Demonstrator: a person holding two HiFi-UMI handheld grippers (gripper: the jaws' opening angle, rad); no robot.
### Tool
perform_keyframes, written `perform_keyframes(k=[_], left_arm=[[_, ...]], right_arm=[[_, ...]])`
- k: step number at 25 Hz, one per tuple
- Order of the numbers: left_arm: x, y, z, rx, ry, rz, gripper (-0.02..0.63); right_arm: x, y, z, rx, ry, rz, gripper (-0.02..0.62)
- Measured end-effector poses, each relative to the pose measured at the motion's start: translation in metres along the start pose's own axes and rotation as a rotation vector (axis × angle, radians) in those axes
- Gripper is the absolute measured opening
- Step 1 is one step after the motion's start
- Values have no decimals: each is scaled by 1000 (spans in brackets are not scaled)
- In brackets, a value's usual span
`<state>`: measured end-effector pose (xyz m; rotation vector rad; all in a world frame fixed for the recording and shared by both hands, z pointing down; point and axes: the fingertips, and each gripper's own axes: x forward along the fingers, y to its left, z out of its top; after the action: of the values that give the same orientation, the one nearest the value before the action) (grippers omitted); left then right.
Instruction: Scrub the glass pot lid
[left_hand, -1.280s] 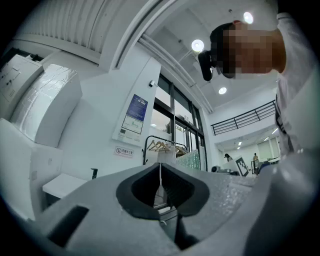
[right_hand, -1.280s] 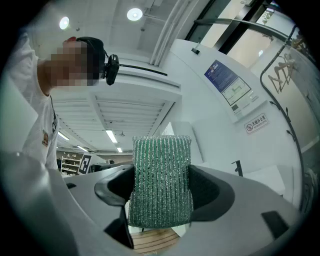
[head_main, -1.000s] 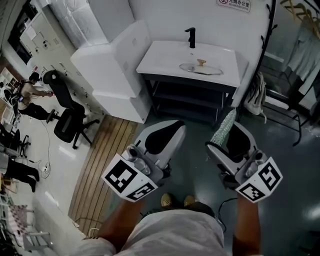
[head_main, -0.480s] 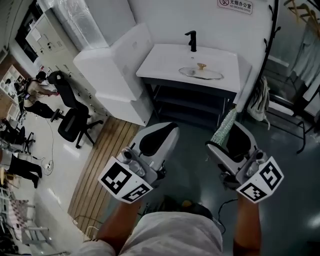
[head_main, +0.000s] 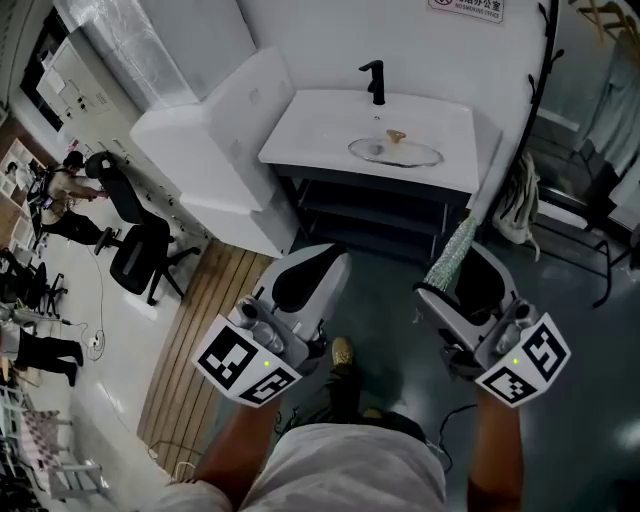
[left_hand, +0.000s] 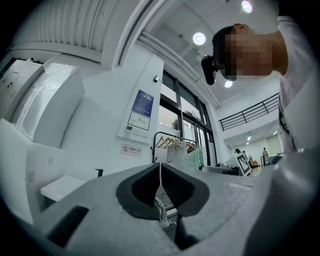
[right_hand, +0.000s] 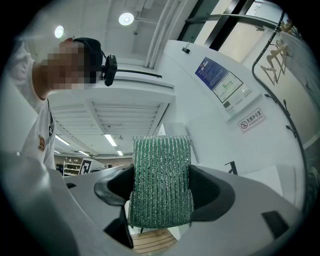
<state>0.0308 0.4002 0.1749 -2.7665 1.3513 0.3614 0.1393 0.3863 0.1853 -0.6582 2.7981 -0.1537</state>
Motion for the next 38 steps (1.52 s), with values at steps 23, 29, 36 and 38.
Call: perform_keyframes(k=[23,29,36,38], left_arm=[[130,253,-19,-31,32,-105,23],[151,282,-34,-43,60,-122,23],[177,313,-54,-58,100,-116,23],[186,321,-59,-59,109,-112,23]], right_arm=[[199,-177,-23,-26,65,-156,337],[225,-207,-26,-55,119,-166,337],[253,-242,-32,-92,197,-133,337],[259,-254,-36,-94,222,-117,337]])
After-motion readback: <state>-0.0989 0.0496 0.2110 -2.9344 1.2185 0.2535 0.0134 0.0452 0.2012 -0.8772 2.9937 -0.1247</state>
